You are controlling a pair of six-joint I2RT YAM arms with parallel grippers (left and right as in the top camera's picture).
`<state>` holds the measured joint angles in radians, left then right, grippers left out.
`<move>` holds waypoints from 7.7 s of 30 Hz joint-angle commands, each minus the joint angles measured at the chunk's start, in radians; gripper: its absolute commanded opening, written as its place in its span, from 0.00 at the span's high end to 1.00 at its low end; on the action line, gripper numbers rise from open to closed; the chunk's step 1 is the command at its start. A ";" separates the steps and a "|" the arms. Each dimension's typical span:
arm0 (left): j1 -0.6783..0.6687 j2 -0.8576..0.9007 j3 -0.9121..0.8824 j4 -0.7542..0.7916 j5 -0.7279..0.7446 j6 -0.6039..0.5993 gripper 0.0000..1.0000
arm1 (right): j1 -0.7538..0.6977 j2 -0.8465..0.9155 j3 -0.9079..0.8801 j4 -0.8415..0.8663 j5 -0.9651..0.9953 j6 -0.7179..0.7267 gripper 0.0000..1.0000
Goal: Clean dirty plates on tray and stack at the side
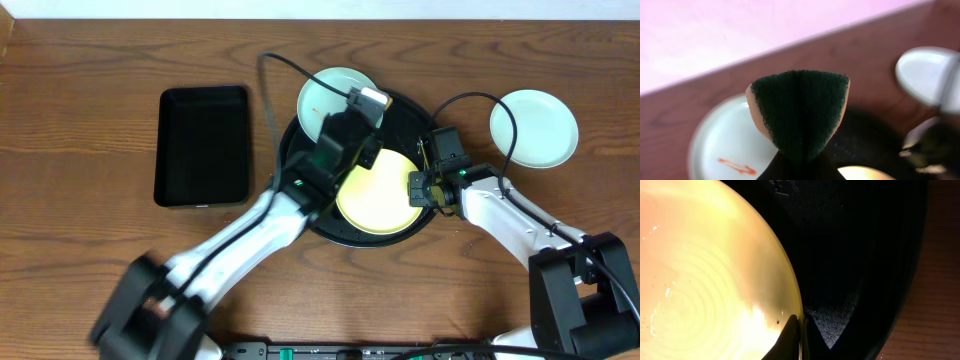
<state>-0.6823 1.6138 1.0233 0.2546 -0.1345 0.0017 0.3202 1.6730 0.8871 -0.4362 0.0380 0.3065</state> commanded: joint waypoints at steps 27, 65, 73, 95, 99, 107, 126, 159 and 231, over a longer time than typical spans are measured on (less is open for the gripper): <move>0.698 -0.388 0.002 -0.789 0.363 -0.225 0.92 | 0.170 -0.356 0.148 0.004 0.584 -0.306 0.99; 0.806 -0.192 0.002 -0.867 0.455 -0.152 0.88 | -0.418 0.060 0.147 -0.069 -0.397 -0.393 0.73; 0.806 -0.192 0.002 -0.868 0.455 -0.152 0.88 | -0.417 0.080 0.147 -0.069 -0.398 -0.389 0.75; 0.806 -0.192 0.002 -0.868 0.450 -0.126 0.88 | -0.404 0.078 0.064 0.056 -0.368 -0.363 0.99; 0.806 -0.187 0.002 -0.857 0.360 -0.126 0.88 | -0.404 0.031 0.102 0.037 -0.385 -0.329 0.99; 0.805 -0.093 0.002 -0.706 0.357 -0.027 0.88 | -0.357 -0.152 0.151 -0.011 -0.285 -0.329 0.99; 0.806 0.157 0.002 -0.478 0.358 0.055 0.21 | 0.204 -0.209 0.151 0.087 0.622 -0.420 0.99; 0.806 0.153 0.002 -0.484 0.358 0.043 0.19 | 0.442 -0.209 0.151 0.447 1.080 -0.854 0.99; 0.806 0.153 0.002 -0.484 0.358 0.043 0.09 | -0.303 0.097 0.551 -0.143 -0.293 -0.437 0.39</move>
<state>0.1207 1.7695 1.0214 -0.2276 0.2295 0.0422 -0.0891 1.7741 1.3621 -0.5648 -0.3347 -0.0608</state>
